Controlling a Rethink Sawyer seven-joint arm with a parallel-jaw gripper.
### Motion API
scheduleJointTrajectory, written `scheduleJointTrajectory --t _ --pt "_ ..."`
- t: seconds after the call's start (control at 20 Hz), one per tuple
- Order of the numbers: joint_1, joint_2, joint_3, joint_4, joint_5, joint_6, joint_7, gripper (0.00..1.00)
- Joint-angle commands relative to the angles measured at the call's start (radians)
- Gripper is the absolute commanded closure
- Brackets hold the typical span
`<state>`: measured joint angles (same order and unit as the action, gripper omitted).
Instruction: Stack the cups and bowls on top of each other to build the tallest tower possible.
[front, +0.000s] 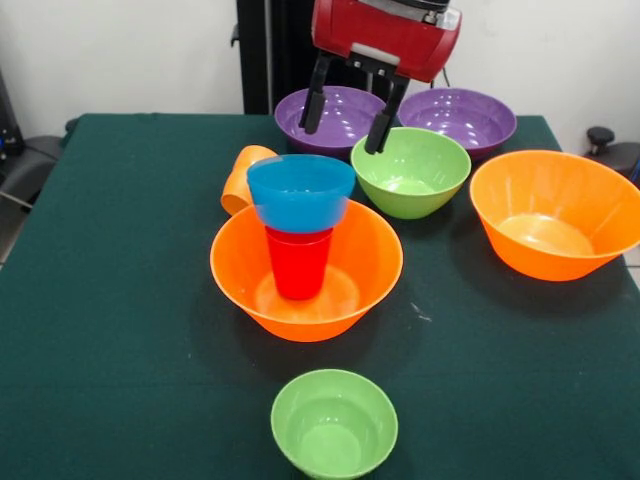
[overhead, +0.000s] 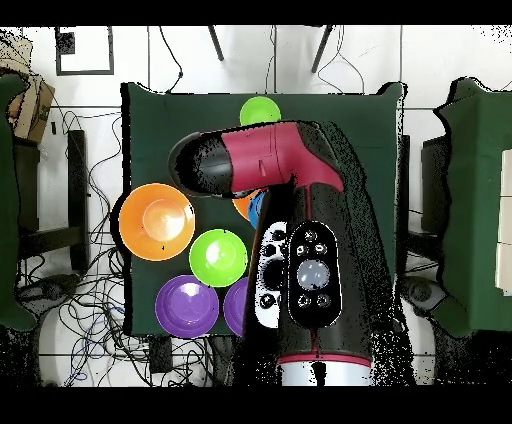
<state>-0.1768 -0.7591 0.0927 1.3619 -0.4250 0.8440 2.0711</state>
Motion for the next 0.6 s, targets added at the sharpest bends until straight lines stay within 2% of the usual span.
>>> scheduleJointTrajectory --t 0.05,0.6 --pt "0.013 -0.007 0.034 -0.003 0.009 0.071 -0.018 0.00" --pt "-0.003 0.088 0.062 -0.069 0.001 -0.004 -0.029 0.00"
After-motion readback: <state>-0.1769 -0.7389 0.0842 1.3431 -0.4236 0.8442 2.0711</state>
